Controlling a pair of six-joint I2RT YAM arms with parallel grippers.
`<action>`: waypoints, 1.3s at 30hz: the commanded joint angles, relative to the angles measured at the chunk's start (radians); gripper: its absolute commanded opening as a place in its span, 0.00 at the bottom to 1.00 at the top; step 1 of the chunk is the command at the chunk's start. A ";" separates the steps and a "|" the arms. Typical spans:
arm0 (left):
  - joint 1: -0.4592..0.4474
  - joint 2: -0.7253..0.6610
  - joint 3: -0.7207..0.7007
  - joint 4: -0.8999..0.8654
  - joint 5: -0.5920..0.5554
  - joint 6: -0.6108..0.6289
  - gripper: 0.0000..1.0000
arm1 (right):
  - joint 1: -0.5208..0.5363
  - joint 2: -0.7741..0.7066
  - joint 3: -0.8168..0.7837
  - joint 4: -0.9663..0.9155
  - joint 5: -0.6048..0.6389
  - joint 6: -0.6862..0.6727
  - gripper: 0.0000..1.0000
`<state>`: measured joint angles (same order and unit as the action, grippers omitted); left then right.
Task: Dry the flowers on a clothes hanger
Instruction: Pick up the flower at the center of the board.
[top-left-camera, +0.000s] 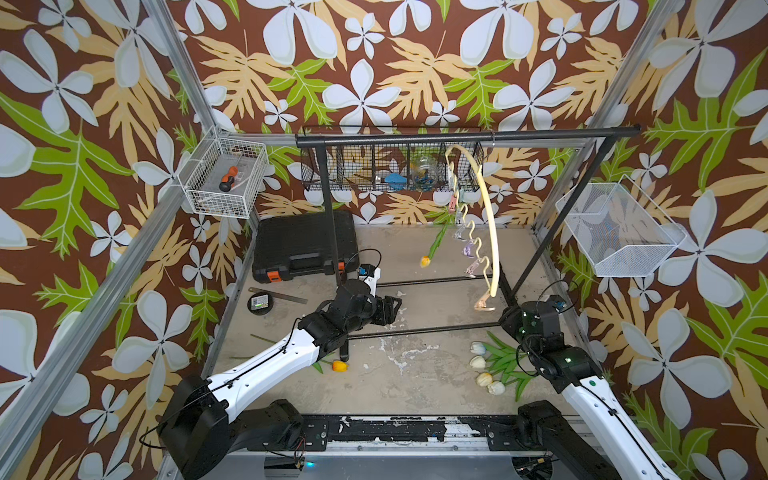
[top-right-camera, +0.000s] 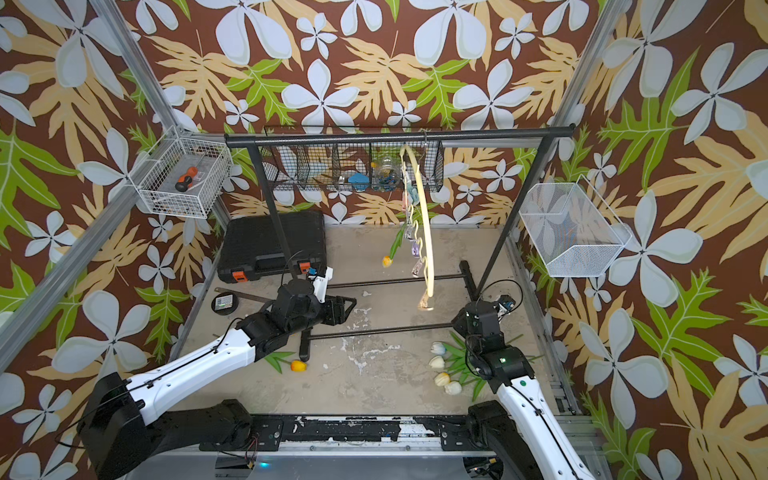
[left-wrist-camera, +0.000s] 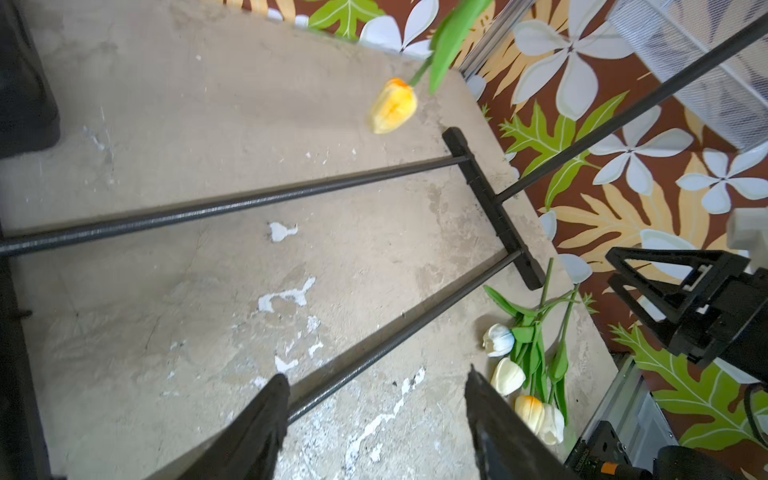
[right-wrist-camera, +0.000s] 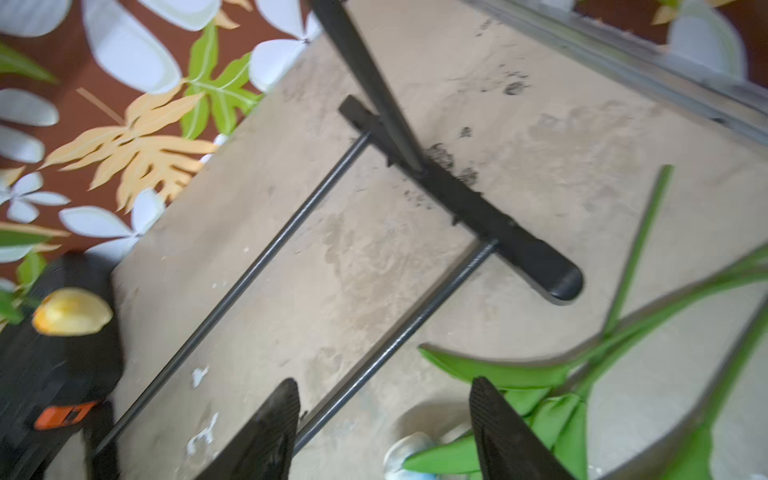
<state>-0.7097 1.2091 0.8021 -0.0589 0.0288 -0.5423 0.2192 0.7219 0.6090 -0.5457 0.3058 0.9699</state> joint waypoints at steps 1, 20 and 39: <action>-0.002 0.019 0.000 -0.053 -0.049 -0.064 0.67 | -0.003 0.007 -0.008 -0.030 0.101 0.067 0.67; 0.000 -0.203 -0.116 -0.622 -0.545 -0.526 0.63 | -0.003 0.122 -0.062 0.219 -0.078 -0.033 0.65; 0.330 -0.211 -0.122 -0.832 -0.736 -0.729 0.46 | -0.003 0.146 -0.023 0.239 -0.063 -0.094 0.66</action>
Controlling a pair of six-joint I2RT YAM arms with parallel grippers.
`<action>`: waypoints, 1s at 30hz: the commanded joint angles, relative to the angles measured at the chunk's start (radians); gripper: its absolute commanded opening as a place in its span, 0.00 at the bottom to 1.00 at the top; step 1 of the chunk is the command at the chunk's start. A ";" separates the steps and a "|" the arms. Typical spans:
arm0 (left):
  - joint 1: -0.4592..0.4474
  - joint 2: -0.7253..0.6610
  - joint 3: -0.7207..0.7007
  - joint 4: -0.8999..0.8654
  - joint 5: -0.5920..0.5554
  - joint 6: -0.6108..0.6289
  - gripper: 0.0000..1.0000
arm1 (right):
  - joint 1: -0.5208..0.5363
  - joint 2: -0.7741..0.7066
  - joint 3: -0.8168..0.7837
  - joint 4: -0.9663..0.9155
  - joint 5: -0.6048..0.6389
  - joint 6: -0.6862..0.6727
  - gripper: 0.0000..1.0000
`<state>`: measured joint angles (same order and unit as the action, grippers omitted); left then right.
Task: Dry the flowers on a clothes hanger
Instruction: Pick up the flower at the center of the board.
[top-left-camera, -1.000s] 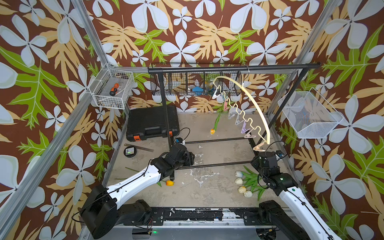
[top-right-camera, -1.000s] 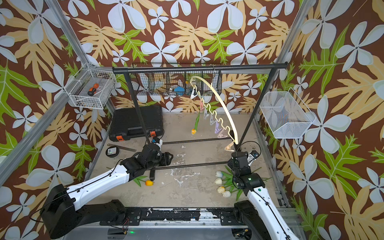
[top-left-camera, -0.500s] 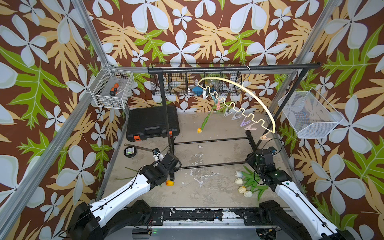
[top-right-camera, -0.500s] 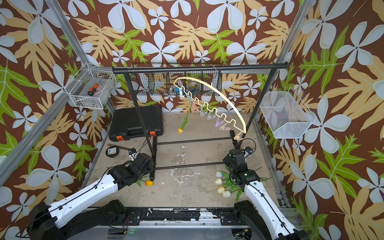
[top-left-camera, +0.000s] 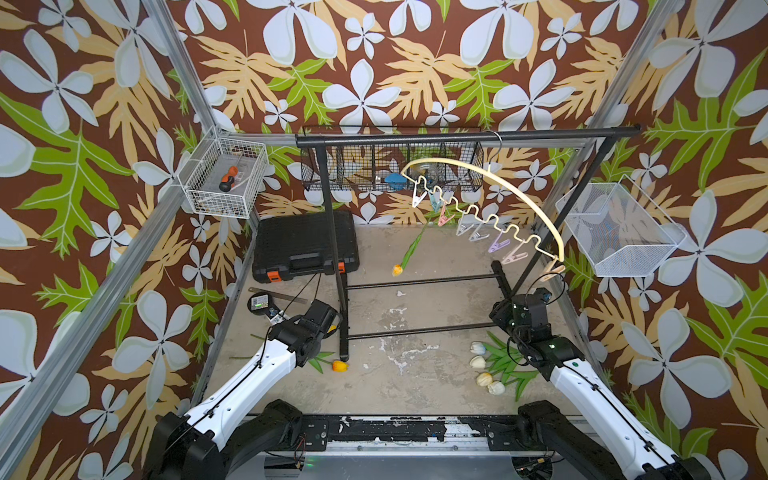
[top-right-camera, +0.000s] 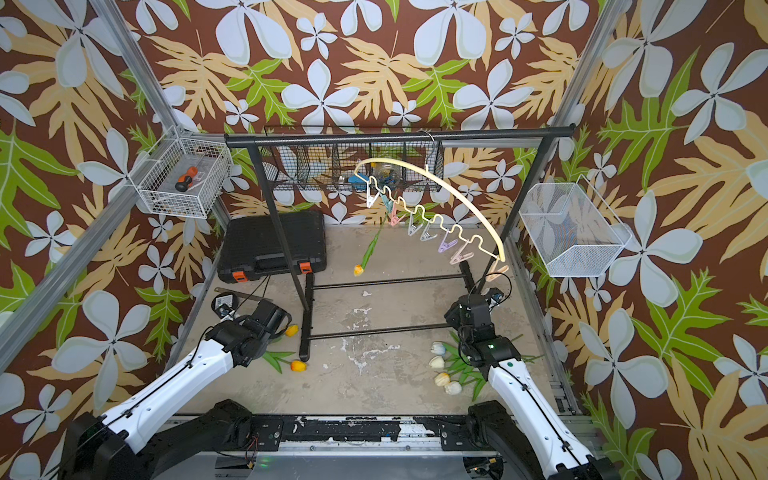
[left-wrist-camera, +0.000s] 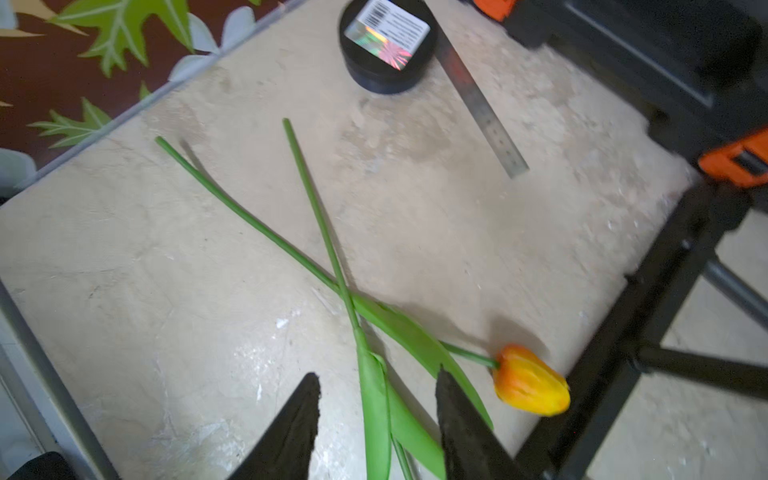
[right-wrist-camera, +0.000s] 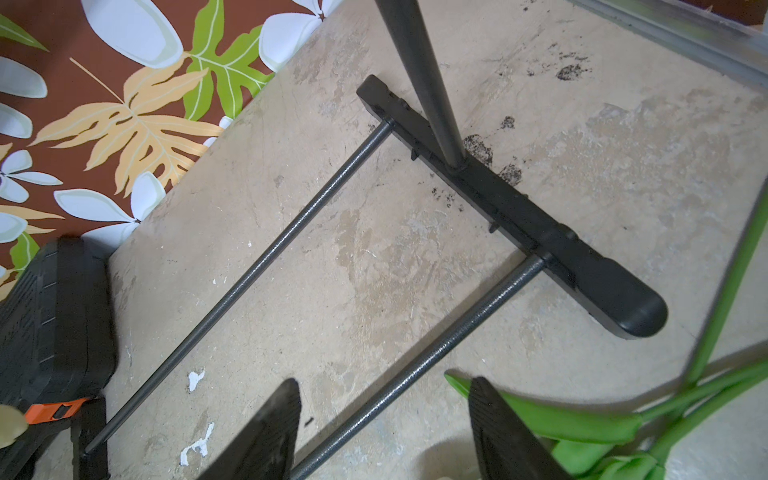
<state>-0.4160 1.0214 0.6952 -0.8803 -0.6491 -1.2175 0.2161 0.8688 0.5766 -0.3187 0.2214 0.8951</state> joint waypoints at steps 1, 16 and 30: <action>0.070 -0.046 -0.036 0.030 -0.059 -0.037 0.46 | 0.000 -0.001 0.012 0.011 0.023 -0.024 0.66; 0.570 -0.027 -0.178 0.255 0.079 -0.003 0.82 | -0.001 0.034 0.050 0.017 0.033 -0.059 0.66; 0.735 0.265 -0.117 0.372 0.172 0.012 0.79 | -0.001 0.036 0.050 0.007 0.032 -0.047 0.66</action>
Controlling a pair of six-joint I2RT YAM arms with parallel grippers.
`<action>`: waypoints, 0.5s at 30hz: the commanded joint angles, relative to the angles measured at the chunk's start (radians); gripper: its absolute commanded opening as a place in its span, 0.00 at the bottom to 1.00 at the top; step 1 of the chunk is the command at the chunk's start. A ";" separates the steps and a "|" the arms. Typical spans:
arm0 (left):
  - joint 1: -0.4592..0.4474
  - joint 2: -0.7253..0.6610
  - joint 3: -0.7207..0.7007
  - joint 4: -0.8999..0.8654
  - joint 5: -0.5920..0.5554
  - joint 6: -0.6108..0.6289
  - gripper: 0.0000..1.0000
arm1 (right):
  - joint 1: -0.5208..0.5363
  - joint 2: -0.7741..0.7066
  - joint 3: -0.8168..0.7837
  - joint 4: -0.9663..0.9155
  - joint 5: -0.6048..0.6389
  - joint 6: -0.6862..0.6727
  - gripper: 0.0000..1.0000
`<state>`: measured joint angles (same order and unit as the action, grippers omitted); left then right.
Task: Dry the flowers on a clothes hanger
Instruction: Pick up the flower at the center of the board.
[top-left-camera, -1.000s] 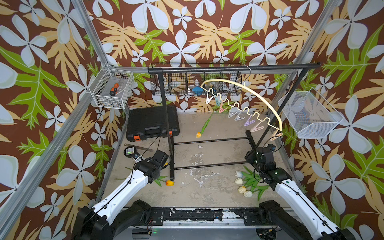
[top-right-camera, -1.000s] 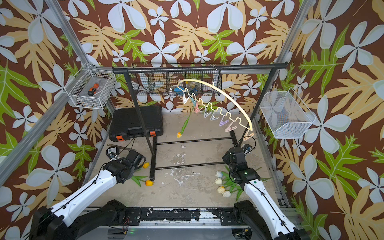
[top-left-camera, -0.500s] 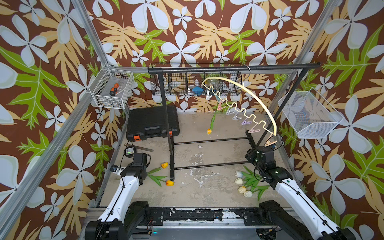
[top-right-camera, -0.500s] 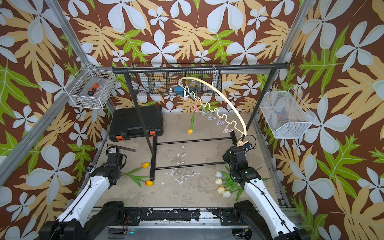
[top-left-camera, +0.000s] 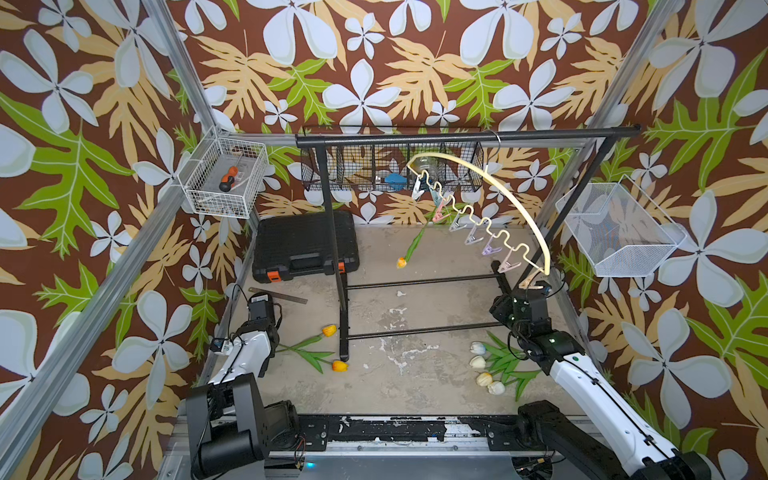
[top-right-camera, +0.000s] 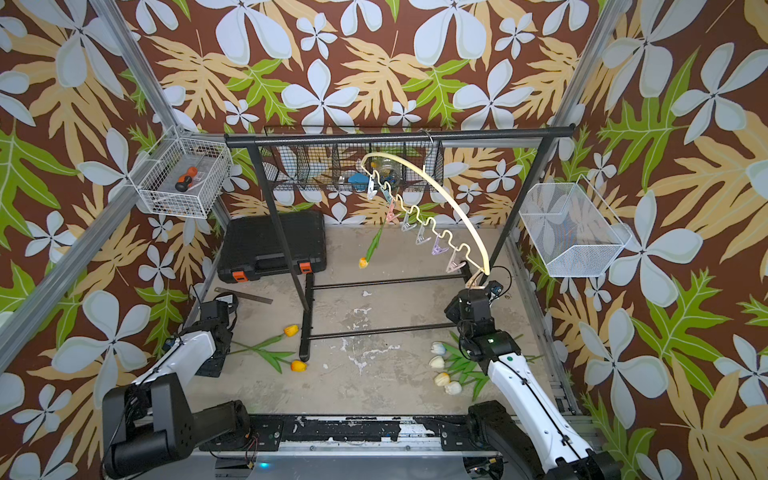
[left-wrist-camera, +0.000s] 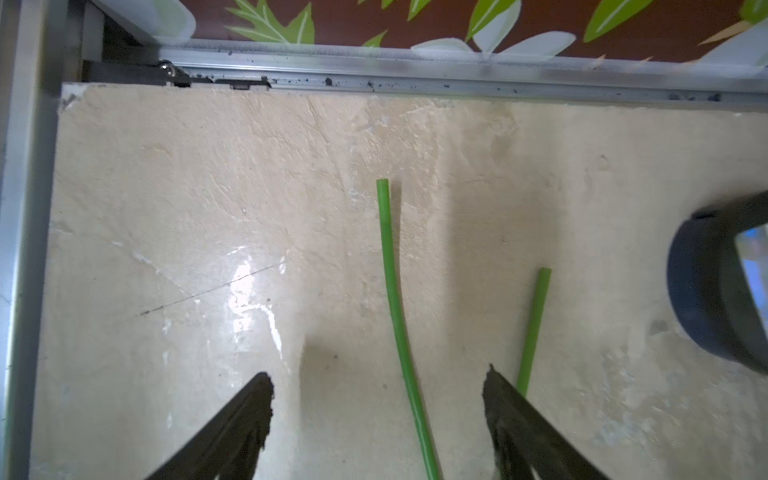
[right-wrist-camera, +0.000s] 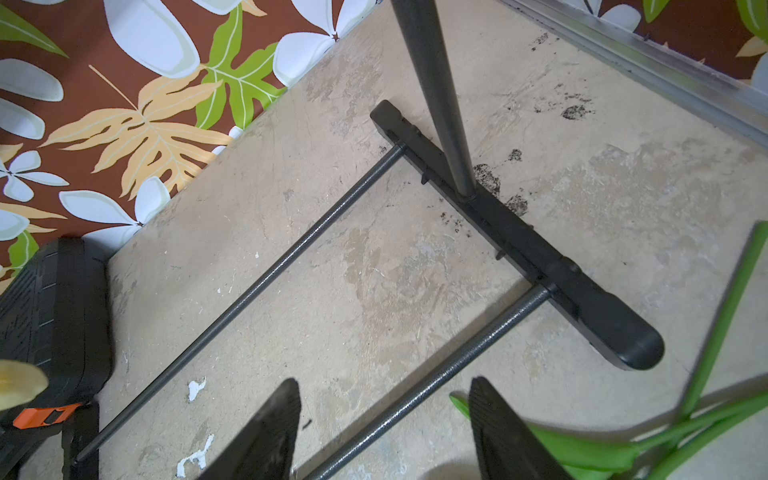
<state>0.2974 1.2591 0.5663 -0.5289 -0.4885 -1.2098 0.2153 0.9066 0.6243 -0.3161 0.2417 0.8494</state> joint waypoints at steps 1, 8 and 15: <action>0.035 0.036 0.015 0.021 0.008 0.006 0.78 | 0.001 -0.003 0.002 0.005 0.011 -0.001 0.66; 0.072 0.017 -0.016 0.078 -0.002 -0.020 0.72 | -0.001 0.006 0.011 0.008 -0.001 0.004 0.66; 0.072 0.105 0.030 0.057 -0.033 -0.040 0.59 | -0.001 0.004 0.001 0.014 -0.012 0.010 0.66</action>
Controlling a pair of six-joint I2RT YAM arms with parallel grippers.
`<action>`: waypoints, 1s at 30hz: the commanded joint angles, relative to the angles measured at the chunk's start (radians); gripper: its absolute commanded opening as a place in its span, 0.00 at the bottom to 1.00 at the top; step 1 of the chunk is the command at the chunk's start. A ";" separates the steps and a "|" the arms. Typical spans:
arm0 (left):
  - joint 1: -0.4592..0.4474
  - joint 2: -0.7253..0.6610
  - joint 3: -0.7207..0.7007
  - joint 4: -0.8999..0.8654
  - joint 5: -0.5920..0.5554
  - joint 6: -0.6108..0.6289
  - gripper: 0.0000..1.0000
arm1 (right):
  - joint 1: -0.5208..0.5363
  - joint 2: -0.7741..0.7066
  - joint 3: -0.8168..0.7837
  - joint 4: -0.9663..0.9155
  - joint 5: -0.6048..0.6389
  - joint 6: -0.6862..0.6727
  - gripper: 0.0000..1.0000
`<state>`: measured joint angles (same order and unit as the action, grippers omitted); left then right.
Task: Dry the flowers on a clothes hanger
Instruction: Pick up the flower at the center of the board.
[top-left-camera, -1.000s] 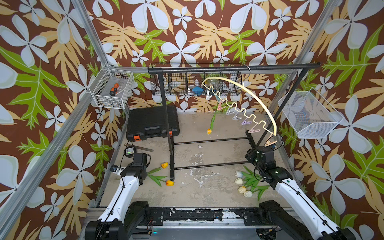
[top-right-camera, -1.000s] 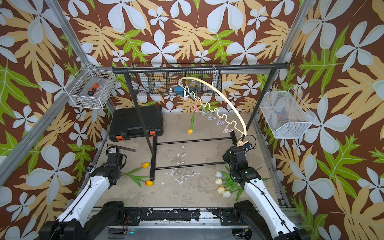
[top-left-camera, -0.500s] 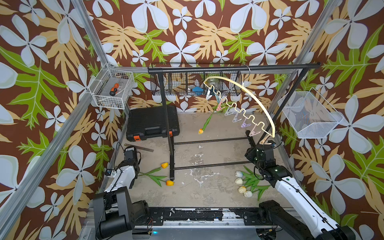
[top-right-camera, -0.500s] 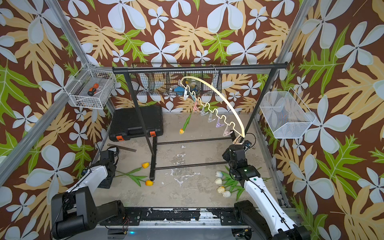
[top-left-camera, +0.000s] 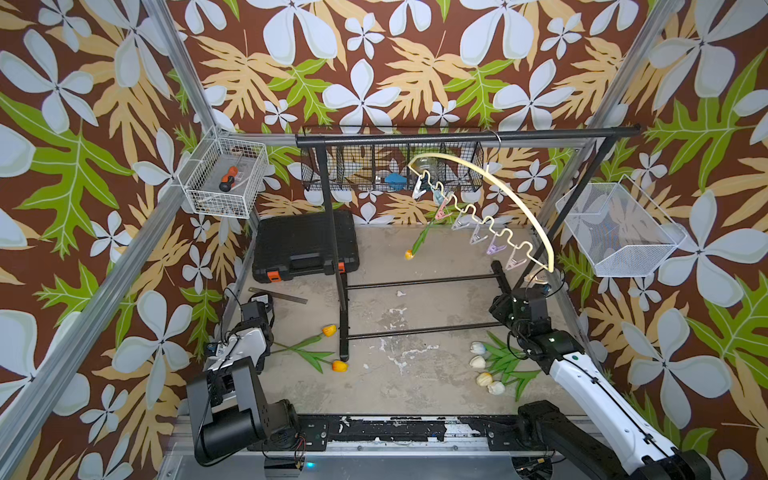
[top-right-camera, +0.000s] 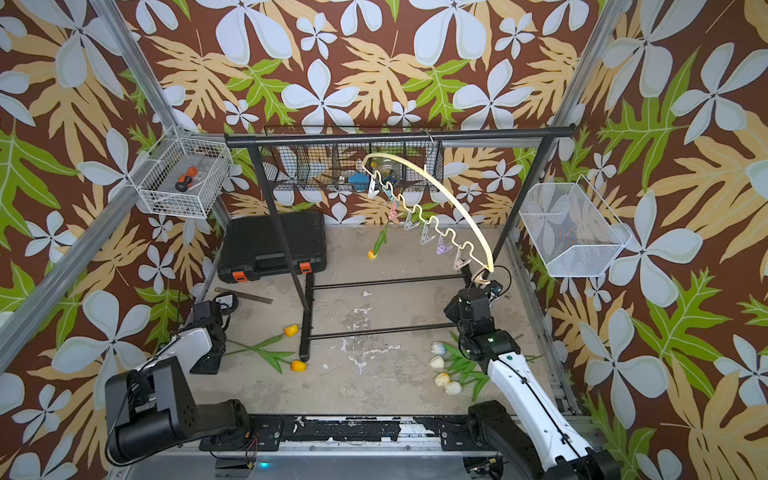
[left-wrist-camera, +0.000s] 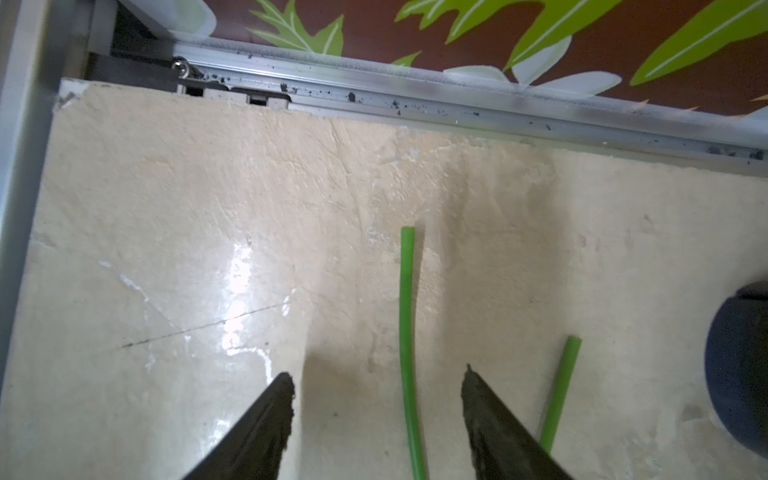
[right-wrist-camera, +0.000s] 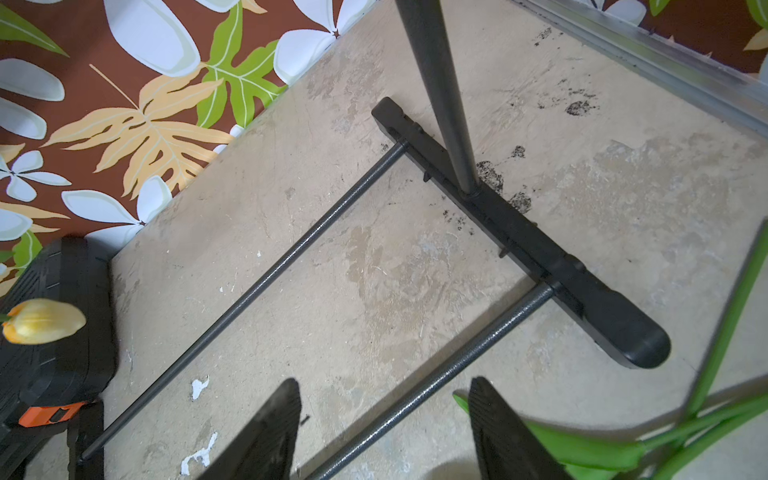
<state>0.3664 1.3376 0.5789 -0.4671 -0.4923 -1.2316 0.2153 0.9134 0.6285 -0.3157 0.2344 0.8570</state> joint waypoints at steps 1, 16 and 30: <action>0.002 0.042 0.025 -0.009 -0.038 -0.021 0.59 | -0.001 -0.002 -0.003 0.013 -0.004 0.002 0.66; 0.008 0.171 0.099 -0.062 -0.135 -0.058 0.28 | -0.008 -0.014 -0.002 0.002 0.007 -0.013 0.66; 0.045 0.210 0.110 -0.060 -0.109 -0.043 0.34 | -0.019 -0.029 0.000 -0.004 0.000 -0.027 0.66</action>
<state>0.4030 1.5444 0.6872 -0.5198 -0.6136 -1.2831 0.1963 0.8894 0.6262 -0.3202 0.2344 0.8444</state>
